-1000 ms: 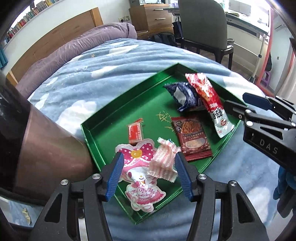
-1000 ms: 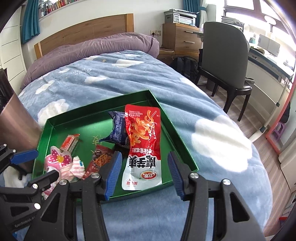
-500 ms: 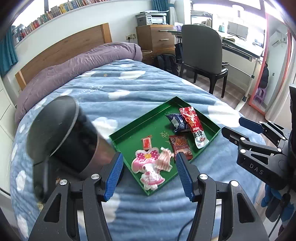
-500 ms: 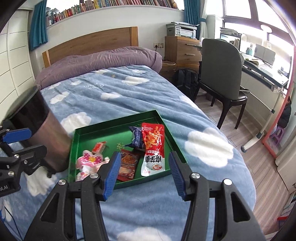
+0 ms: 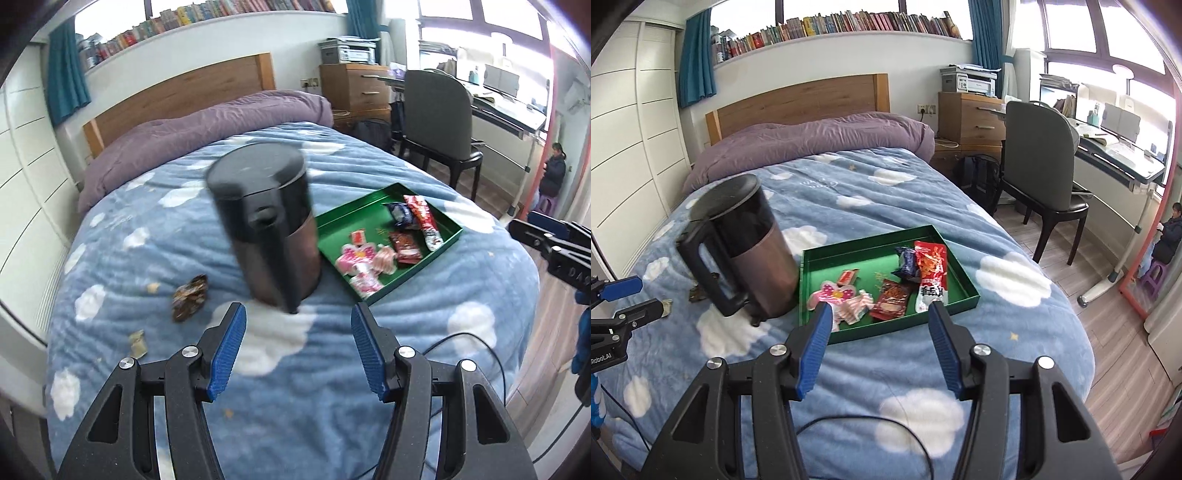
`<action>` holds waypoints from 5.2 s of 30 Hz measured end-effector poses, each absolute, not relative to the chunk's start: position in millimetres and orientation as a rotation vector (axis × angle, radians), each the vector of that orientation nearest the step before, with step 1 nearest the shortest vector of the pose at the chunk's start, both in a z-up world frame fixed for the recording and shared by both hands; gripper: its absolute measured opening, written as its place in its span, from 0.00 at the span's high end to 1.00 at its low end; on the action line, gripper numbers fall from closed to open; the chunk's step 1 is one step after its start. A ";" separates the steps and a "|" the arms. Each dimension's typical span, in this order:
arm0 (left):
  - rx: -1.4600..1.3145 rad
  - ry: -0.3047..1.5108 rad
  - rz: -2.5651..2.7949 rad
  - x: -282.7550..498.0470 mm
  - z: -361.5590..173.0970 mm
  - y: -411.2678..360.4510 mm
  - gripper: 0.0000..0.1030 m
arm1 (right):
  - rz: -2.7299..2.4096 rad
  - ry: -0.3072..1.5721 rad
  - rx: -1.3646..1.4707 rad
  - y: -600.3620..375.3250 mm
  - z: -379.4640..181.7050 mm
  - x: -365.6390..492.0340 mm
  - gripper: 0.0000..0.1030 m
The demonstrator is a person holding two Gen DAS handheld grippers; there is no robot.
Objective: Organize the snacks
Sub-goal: 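Withdraw both open tools from the tray toward the loose candies on the blanket, then grasp the gold-green candy with the left tool while the right tool grasps the brown wrapper, then lift both held candies and carry them toward the green tray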
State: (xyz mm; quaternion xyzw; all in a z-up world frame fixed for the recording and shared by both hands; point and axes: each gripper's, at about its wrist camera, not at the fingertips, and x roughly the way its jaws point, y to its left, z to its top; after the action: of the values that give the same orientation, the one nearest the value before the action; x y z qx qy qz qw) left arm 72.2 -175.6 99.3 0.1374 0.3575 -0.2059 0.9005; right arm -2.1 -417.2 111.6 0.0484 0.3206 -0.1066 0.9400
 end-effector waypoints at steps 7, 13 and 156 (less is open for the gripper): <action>0.243 0.738 -0.304 48.6 93.0 -89.9 0.48 | -0.145 0.635 0.090 -361.4 124.2 -28.4 0.18; 0.175 0.763 -0.196 34.8 71.8 -15.0 0.48 | -0.065 0.661 0.065 -305.8 115.8 -34.9 0.18; -0.149 1.032 -0.148 135.4 -48.8 61.3 0.82 | 0.206 1.013 -0.085 -117.2 -16.6 114.3 0.28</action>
State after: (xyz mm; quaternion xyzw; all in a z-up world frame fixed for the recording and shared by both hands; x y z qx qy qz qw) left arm 135.4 61.3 -48.8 -0.0712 0.4926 -0.0709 0.8644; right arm 114.3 -117.2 -16.6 -0.0404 0.4841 0.0985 0.8685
